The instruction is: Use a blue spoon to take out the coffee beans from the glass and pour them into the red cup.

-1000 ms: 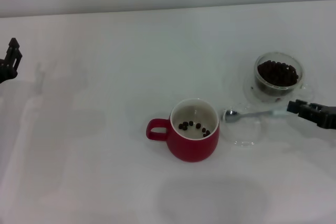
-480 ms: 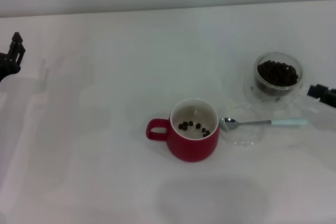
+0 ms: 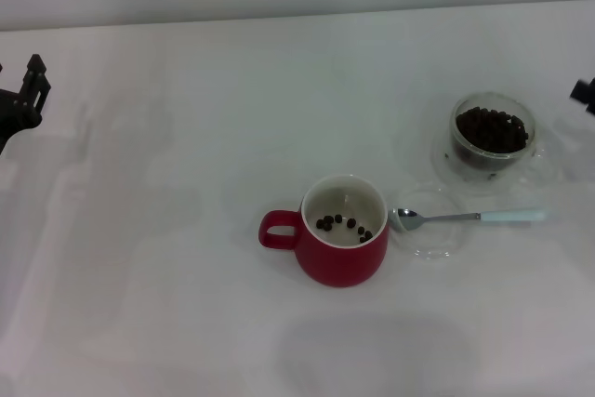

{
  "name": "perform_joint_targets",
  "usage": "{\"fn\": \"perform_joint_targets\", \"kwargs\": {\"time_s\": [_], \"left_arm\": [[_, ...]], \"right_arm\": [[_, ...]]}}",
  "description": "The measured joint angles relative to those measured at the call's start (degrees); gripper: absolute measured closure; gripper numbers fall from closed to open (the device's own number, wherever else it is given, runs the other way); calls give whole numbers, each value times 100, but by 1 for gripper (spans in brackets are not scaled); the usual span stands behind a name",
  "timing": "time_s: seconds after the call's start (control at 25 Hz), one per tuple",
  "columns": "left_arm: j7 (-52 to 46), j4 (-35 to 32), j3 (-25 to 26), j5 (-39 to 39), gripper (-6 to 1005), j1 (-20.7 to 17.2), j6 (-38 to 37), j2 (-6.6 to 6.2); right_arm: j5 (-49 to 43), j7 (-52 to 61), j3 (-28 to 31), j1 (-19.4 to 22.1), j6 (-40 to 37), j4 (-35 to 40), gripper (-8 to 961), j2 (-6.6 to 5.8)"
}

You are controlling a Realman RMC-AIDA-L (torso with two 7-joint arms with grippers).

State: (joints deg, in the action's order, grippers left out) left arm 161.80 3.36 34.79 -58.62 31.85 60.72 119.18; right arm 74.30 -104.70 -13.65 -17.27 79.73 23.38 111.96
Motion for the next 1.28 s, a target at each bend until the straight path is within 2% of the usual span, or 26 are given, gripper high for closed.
{"fn": "perform_joint_targets", "kwargs": {"time_s": [0.2, 0.36, 0.52, 0.68, 1.28], "left_arm": [[0, 141, 26, -32, 438, 33, 2, 0], [0, 332, 33, -39, 439, 120, -5, -1], [0, 554, 209, -49, 435, 128, 3, 1], [0, 728, 499, -53, 430, 83, -6, 15], [0, 671, 784, -27, 427, 129, 32, -27]], "right_arm": [[529, -1007, 596, -118, -647, 3, 601, 98], [810, -1688, 605, -168, -1071, 76, 600, 134], [1008, -2392, 628, -328, -1828, 61, 601, 148], [1312, -3148, 620, -467, -2367, 37, 601, 249], [2161, -3835, 625, -395, -2294, -331, 601, 291]]}}
